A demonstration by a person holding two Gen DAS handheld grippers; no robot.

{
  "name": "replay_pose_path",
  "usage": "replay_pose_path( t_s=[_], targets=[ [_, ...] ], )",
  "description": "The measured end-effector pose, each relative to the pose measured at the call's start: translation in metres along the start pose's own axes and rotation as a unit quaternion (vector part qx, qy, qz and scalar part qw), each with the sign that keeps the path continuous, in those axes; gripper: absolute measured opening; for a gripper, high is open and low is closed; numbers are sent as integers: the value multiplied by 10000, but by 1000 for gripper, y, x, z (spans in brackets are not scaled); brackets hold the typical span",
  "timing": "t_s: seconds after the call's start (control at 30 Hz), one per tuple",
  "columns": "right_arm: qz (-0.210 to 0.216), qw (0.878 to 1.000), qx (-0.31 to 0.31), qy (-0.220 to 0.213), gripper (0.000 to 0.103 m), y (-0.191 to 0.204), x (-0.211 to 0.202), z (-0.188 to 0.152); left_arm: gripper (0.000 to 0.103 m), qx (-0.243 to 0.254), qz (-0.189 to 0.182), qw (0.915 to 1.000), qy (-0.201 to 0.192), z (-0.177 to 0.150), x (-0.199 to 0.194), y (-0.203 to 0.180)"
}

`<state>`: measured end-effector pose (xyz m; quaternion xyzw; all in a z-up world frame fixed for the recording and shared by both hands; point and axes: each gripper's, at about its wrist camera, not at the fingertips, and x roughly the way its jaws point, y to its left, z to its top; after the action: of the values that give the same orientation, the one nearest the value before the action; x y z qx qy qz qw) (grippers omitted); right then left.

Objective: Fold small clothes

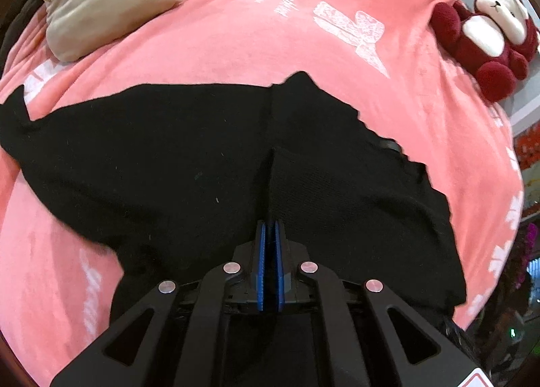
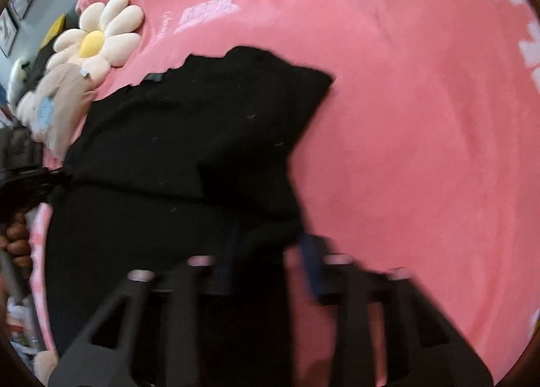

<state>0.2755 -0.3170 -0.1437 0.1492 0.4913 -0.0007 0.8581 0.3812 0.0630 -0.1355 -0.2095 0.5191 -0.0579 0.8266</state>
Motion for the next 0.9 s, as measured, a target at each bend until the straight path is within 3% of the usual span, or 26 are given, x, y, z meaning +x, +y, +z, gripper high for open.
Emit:
replay_pose_path(
  t_s=[0.03,0.1,0.2,0.23,0.27,0.3,0.43,0.57,0.63,0.7,0.73,0.77,0.8,0.83,0.9],
  targets=[
    [-37,9999,150,-31,5,-8,-3,1,6,38,1,10000,29,-2,-2,0],
    [-116,9995,206,189,13,-18,-1,-5,23,84,23,9999,82,-9,-9,2],
    [17,9993,333,159,20,-18,-32,-23,32,36,-56,9998,181,-33,-29,14],
    [-20,9993,301,201,28,-17,-41,-35,37,13,-57,9998,187,-42,-37,19],
    [-73,9991,255,319,55,-16,-51,-52,47,-15,-9,9998,190,-54,-47,27],
    [-79,9990,214,395,66,-16,-58,-64,48,-26,46,9998,190,-64,-54,33],
    [-312,9945,-1,1001,65,-13,-73,-123,49,-4,430,9985,348,-122,-91,69],
    [-349,9907,176,1303,66,-8,-71,-157,51,-459,470,9952,721,-171,-109,103],
    [-446,9916,-5,1214,53,2,-72,-163,51,-643,381,9934,871,-191,-111,112],
    [-201,9924,72,1212,4,5,-74,-160,49,-541,370,9945,819,-201,-116,109],
    [-118,9923,168,1225,4,5,-77,-157,47,-439,391,9942,897,-202,-115,105],
    [-35,9930,184,1170,4,6,-84,-154,30,-368,334,9943,939,-202,-117,101],
    [-23,9943,133,1053,4,9,-97,-152,5,-341,207,9938,1033,-202,-116,99],
    [-59,9950,139,989,4,7,-107,-152,5,-344,-49,9916,1248,-203,-118,96],
    [-48,9921,375,1194,4,-5,-109,-161,5,-184,-54,9916,1280,-205,-123,90]
  ],
)
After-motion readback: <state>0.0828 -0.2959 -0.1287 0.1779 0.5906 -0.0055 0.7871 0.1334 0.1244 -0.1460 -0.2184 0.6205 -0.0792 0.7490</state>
